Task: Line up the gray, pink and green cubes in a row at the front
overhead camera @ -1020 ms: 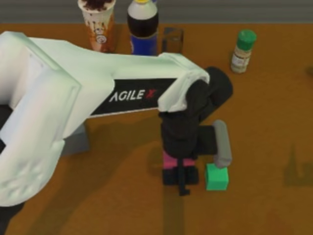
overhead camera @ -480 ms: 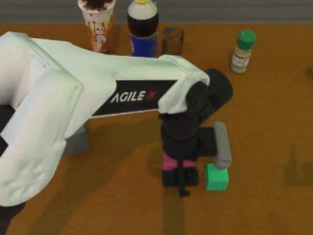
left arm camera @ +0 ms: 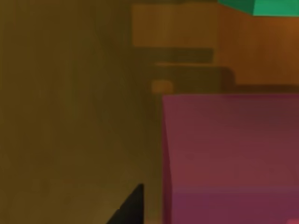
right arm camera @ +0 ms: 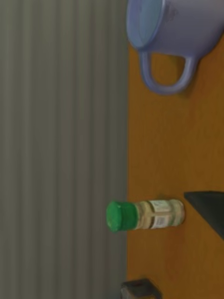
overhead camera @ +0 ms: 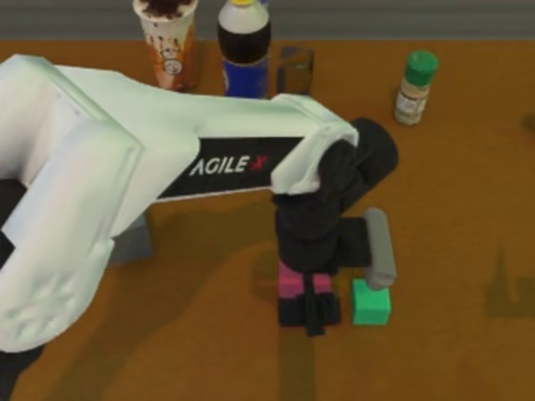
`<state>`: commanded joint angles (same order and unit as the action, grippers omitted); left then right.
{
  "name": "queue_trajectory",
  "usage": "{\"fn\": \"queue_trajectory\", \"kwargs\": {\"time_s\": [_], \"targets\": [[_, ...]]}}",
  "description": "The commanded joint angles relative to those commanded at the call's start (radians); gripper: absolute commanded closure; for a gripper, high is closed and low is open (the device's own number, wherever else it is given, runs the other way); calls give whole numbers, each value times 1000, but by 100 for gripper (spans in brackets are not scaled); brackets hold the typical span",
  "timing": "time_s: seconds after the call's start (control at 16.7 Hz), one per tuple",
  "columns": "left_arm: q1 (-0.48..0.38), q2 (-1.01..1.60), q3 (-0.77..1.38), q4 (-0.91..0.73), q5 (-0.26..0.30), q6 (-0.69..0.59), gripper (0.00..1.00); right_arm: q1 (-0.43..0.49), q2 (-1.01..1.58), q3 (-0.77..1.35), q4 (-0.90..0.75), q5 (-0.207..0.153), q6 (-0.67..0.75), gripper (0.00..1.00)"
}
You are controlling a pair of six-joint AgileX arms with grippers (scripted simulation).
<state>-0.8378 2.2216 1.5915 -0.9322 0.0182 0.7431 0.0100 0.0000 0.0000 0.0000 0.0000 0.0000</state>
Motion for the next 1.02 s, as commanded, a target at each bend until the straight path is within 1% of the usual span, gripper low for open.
{"fn": "queue_trajectory", "kwargs": {"time_s": [0.06,0.6,0.72,1.02], "targets": [[0,0,0,0,0,0,0,0,0,0,0,0,0,0],[2,-1,3,-4,0,0,0,0,0,0,0,0,0,0],[6,-12,32,-41,0,0,0,0,0,0,0,0,0,0],[20,-65,143,-216,0,0,0,0,0,0,0,0,0,0]]}}
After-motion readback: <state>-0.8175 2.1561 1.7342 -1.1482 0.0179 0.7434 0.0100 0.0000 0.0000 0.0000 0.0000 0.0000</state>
